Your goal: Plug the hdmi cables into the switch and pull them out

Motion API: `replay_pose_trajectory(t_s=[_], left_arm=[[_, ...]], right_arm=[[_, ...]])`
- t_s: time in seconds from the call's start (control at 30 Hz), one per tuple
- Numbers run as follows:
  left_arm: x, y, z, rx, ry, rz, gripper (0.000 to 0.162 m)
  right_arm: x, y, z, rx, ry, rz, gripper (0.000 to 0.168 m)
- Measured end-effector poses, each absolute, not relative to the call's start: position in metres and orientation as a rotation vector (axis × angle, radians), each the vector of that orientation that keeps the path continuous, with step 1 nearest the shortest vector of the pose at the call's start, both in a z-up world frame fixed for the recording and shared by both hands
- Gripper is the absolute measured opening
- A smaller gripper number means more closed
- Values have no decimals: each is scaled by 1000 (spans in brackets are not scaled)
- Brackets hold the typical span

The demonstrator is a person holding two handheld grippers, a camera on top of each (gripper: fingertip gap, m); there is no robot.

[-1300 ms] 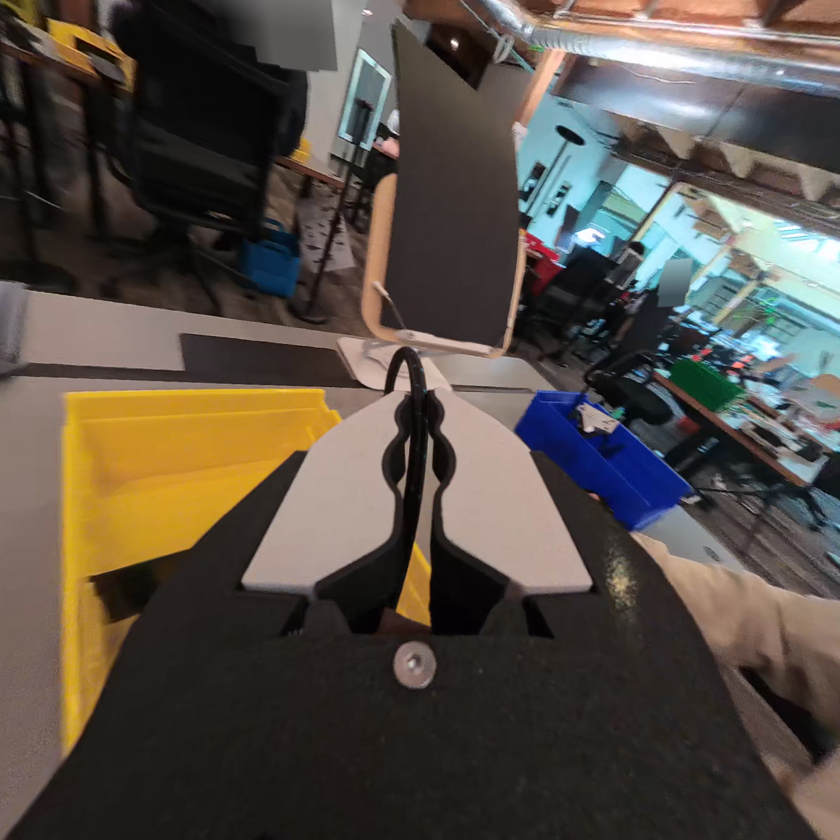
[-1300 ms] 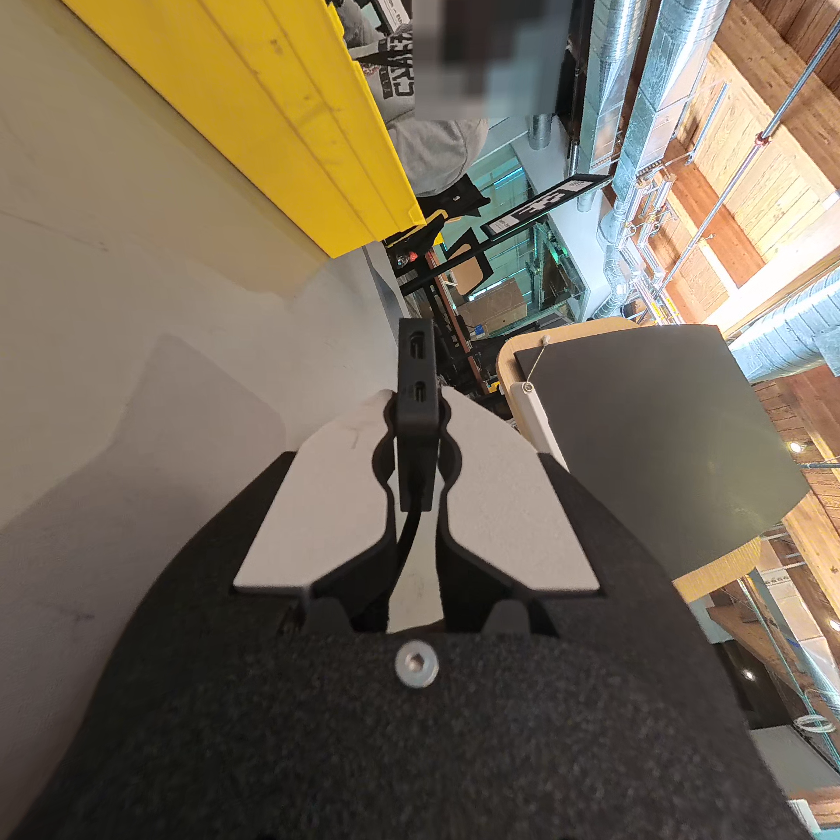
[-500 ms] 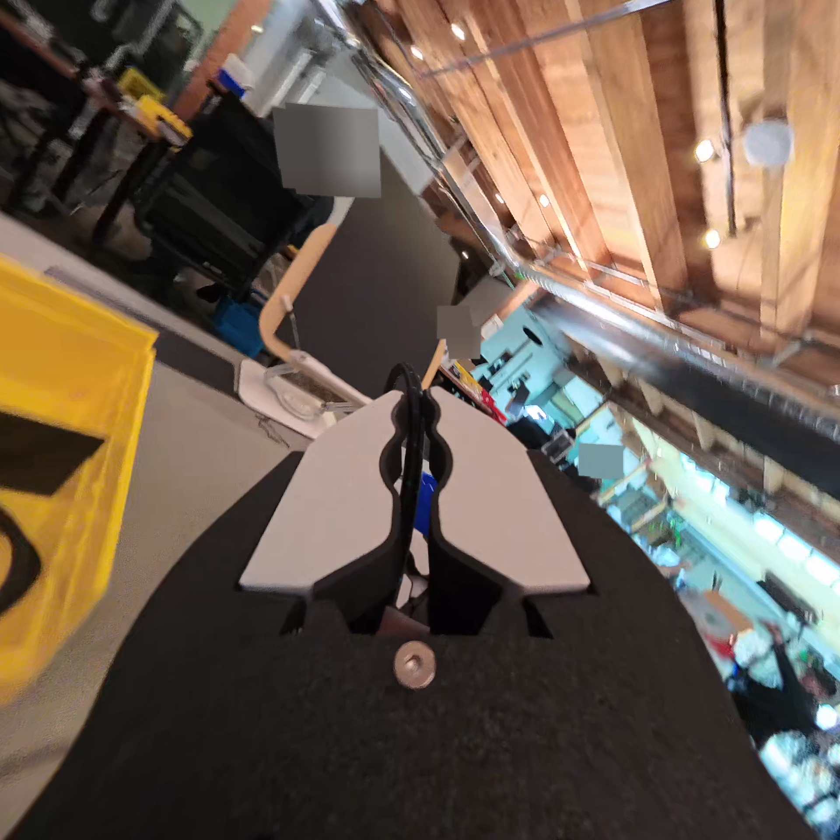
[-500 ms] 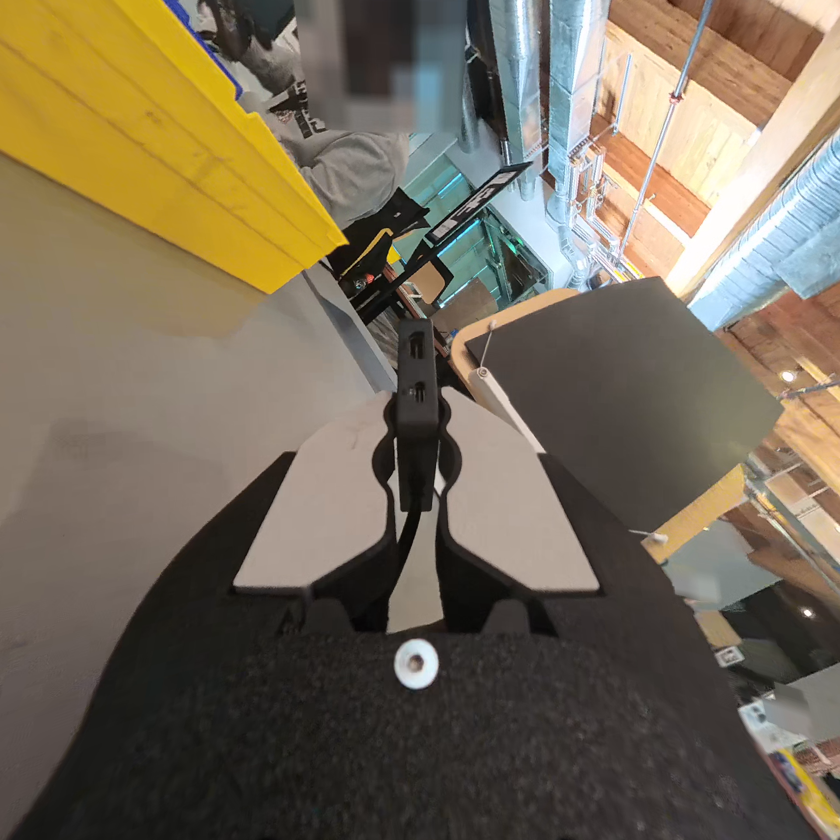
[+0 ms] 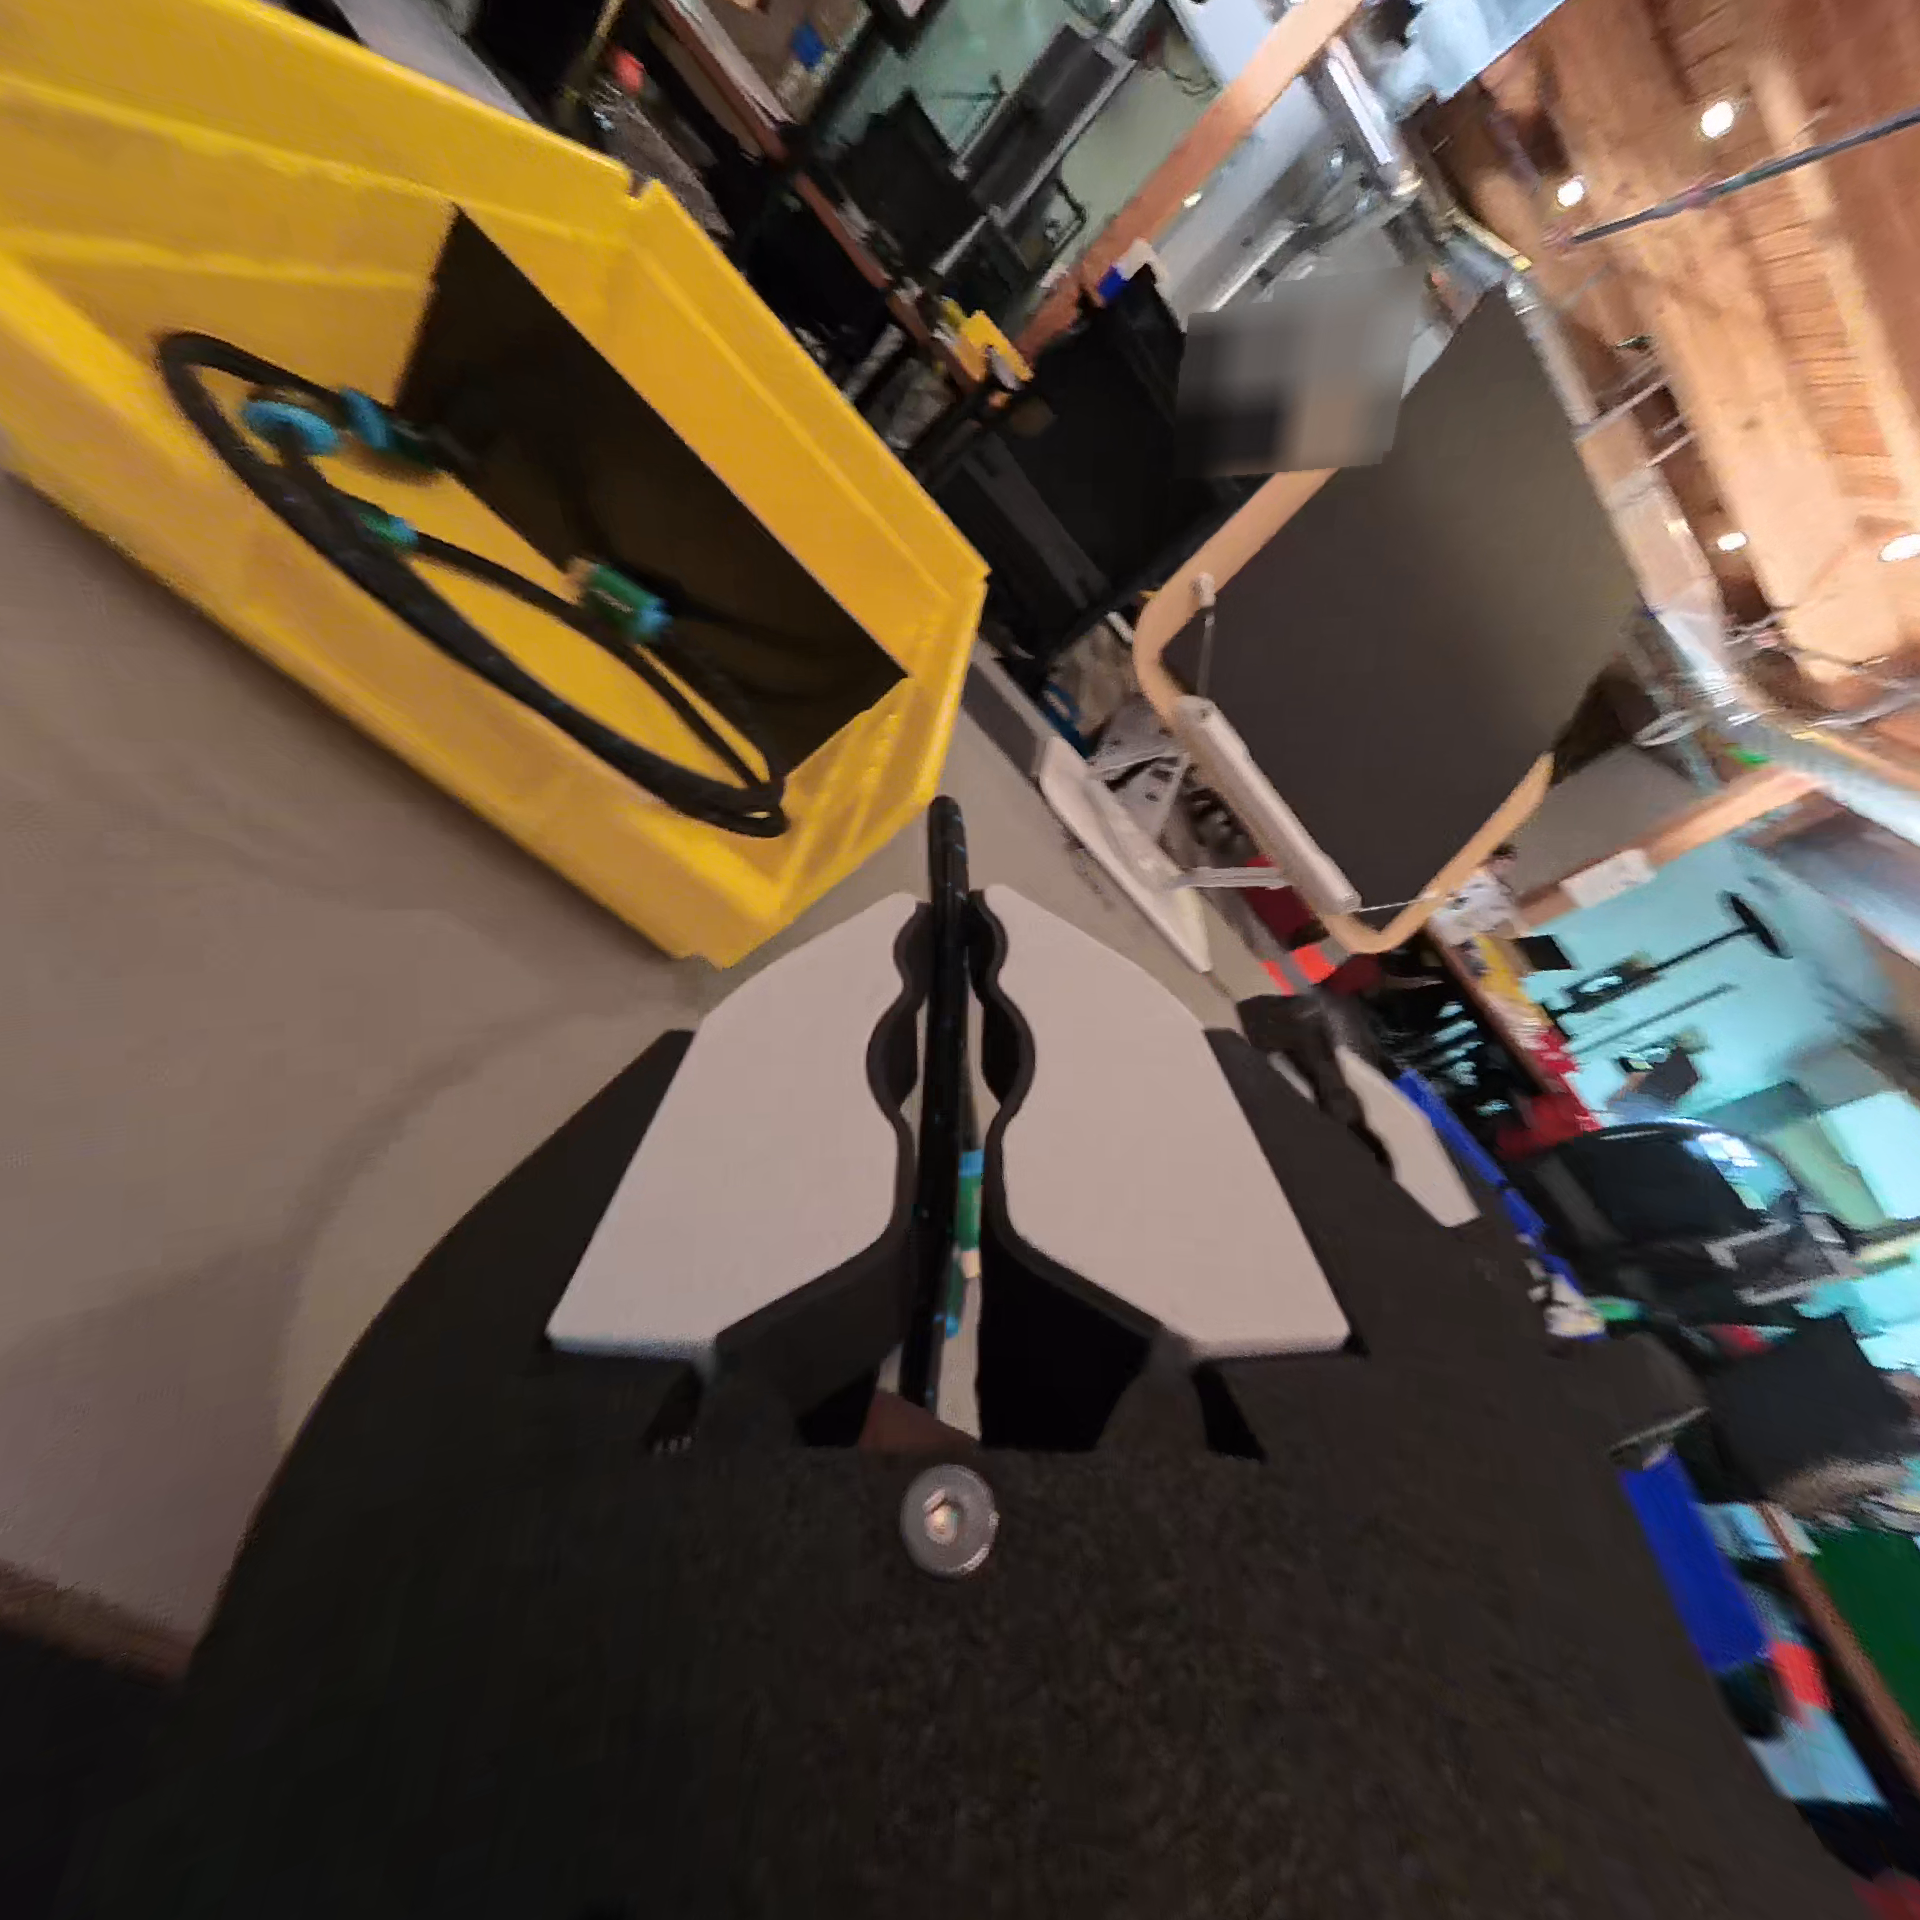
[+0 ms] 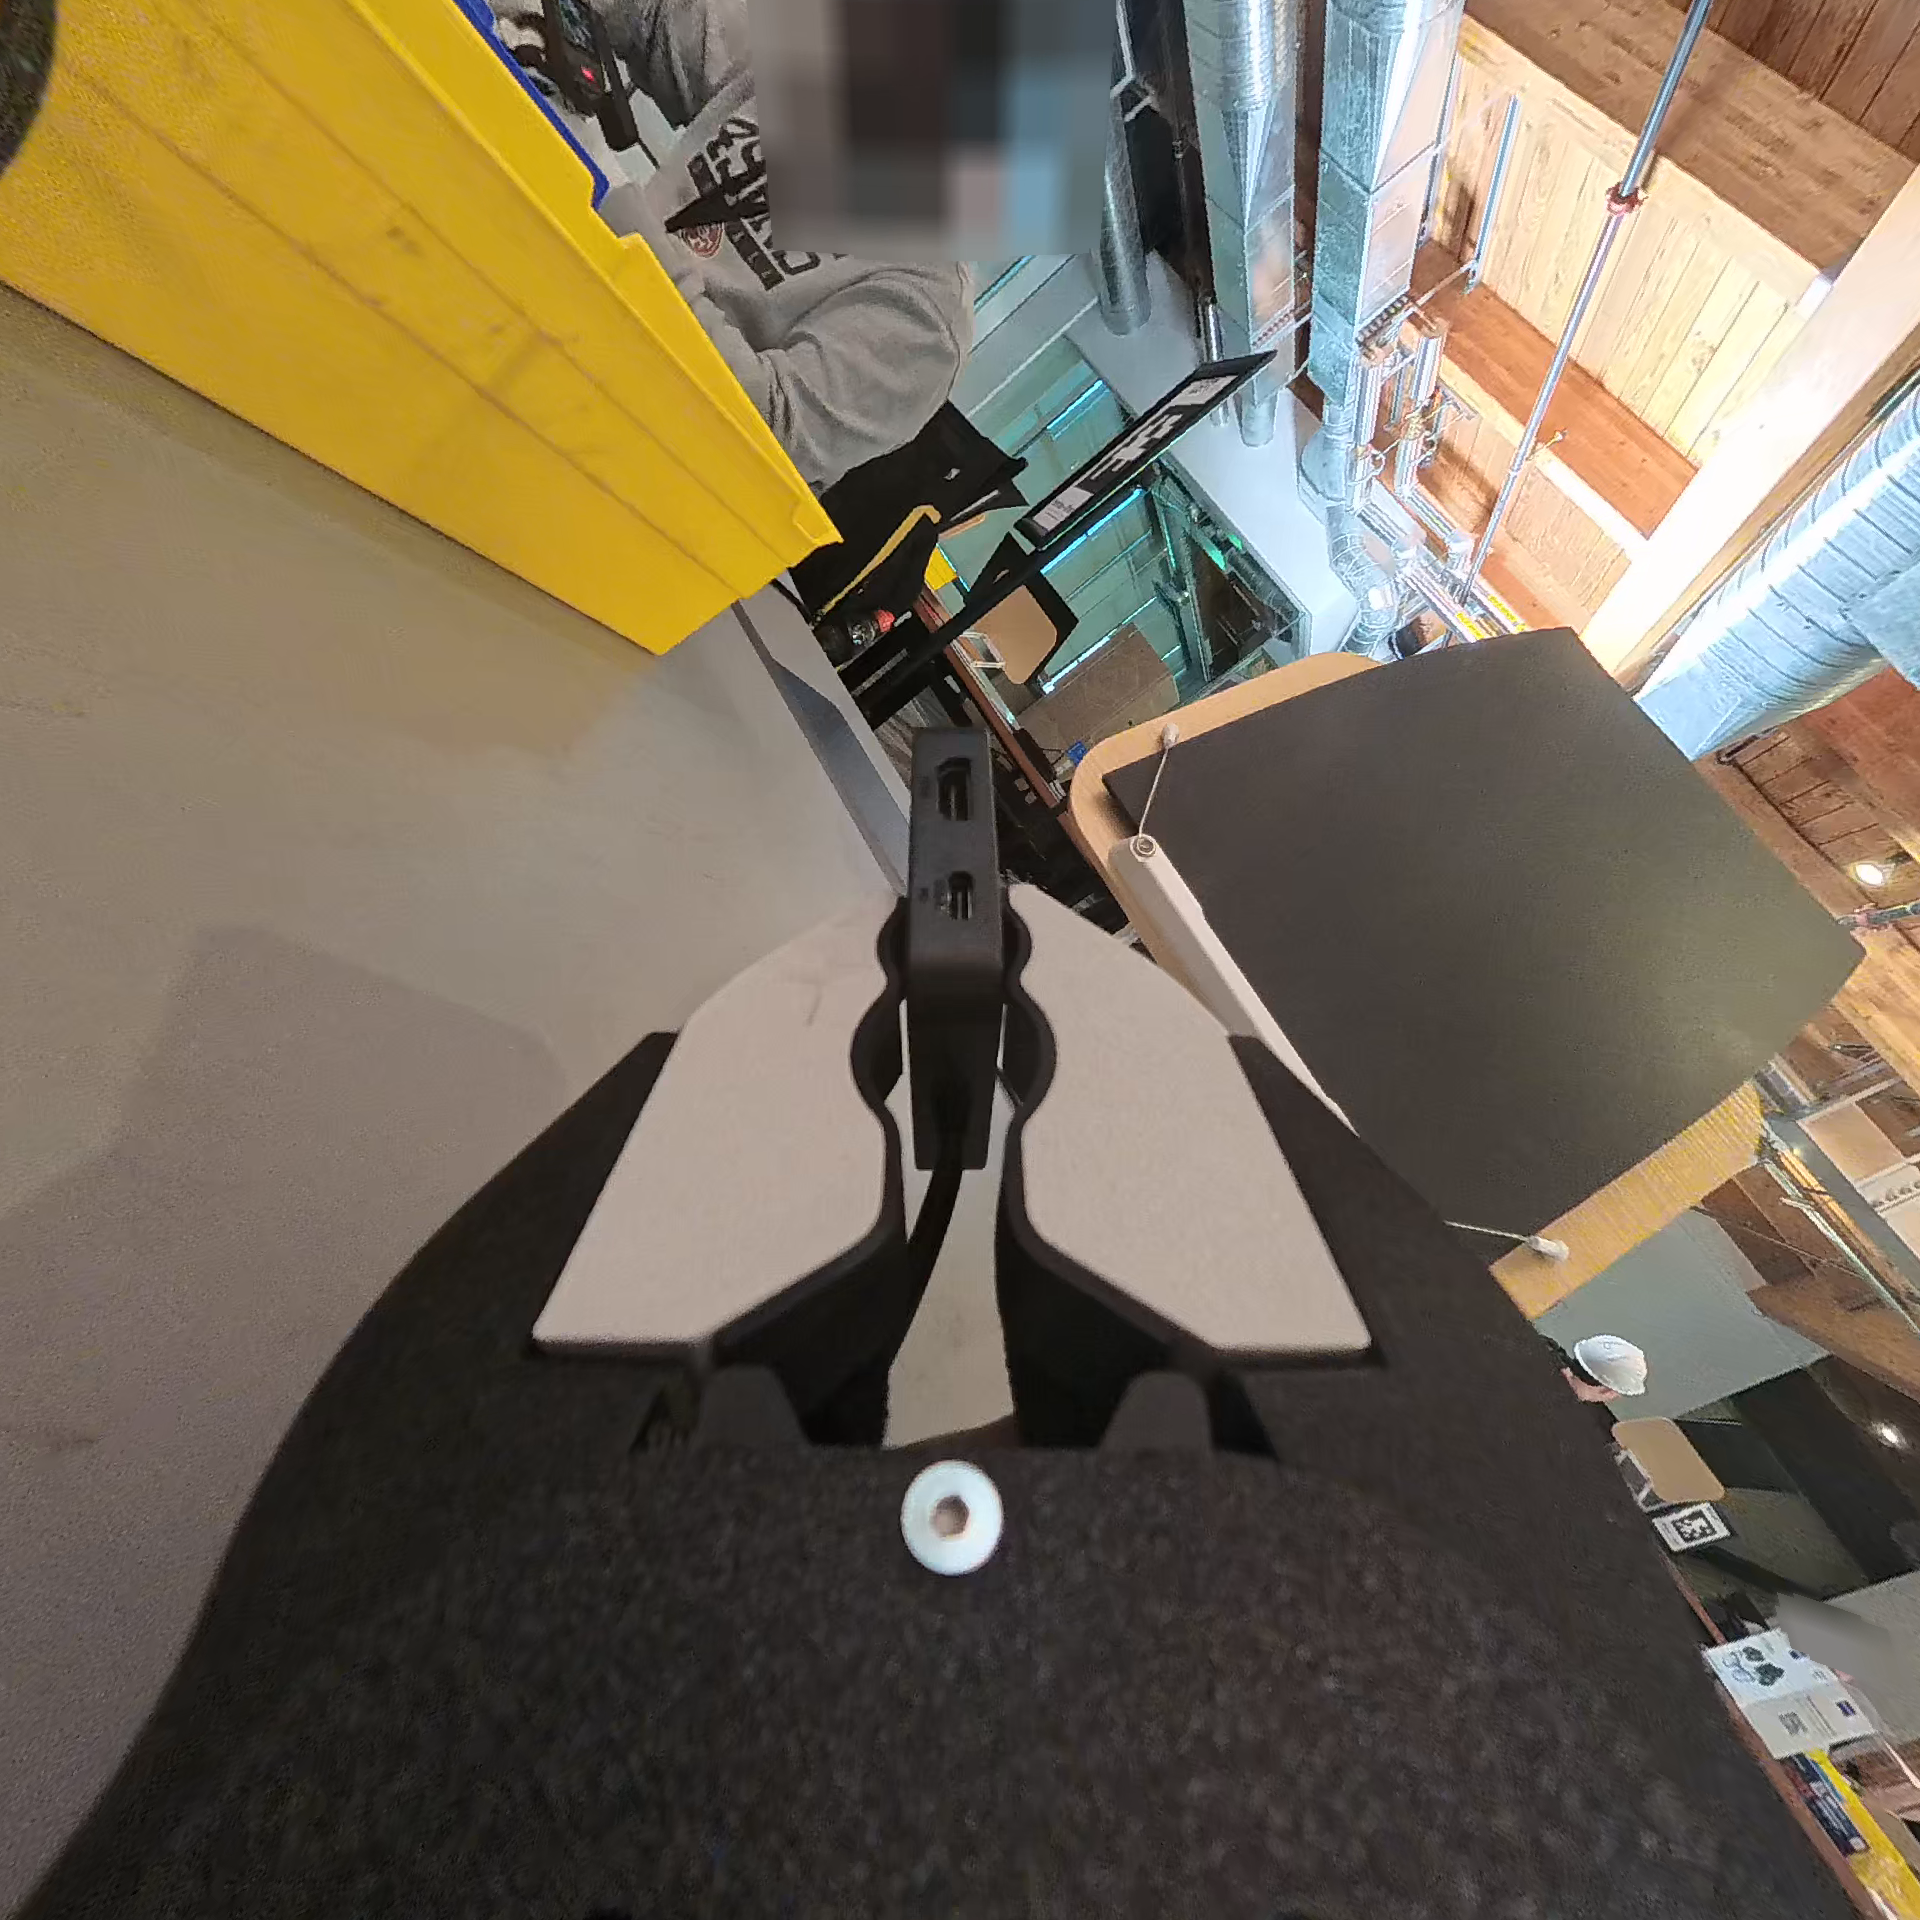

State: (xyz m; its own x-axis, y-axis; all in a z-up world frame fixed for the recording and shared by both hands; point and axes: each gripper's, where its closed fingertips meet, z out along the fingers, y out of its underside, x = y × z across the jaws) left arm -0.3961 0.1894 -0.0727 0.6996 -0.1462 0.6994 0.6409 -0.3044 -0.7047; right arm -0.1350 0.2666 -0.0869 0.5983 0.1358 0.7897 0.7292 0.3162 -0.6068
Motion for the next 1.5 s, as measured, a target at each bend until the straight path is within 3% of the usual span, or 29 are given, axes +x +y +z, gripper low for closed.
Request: replay_pose_trajectory(t_s=[0.13,0.23,0.37,0.47,0.6,0.7,0.8,1.03,1.13,1.2,1.5], left_arm=[[-385,171,-107,-1884,-355,-610,6],[-340,148,-116,-1978,-165,-686,10],[-307,119,-100,-1935,251,-602,28],[-295,120,-92,-1828,743,-441,26],[-277,152,-110,-1775,1273,-238,41],[-248,185,-130,-1612,1542,-88,30],[-208,199,-158,-1552,1730,-186,35],[-151,221,-175,-1463,1876,-323,31],[-148,221,-190,-1416,1954,-263,14],[-146,222,-190,-1420,1924,-259,13],[-202,215,-139,-1815,1590,-704,9]], right_arm=[[-136,268,-89,-1222,-886,-464,14],[-135,268,-89,-1226,-887,-463,14],[-134,268,-89,-1232,-878,-457,14],[-132,267,-85,-1230,-853,-431,14],[-131,266,-81,-1224,-833,-397,14],[-128,267,-81,-1229,-821,-407,14],[-124,267,-80,-1238,-811,-411,14],[-117,270,-80,-1264,-781,-400,14],[-117,270,-80,-1266,-781,-395,14],[-117,270,-80,-1267,-784,-396,14],[-121,270,-82,-1250,-813,-432,14]])
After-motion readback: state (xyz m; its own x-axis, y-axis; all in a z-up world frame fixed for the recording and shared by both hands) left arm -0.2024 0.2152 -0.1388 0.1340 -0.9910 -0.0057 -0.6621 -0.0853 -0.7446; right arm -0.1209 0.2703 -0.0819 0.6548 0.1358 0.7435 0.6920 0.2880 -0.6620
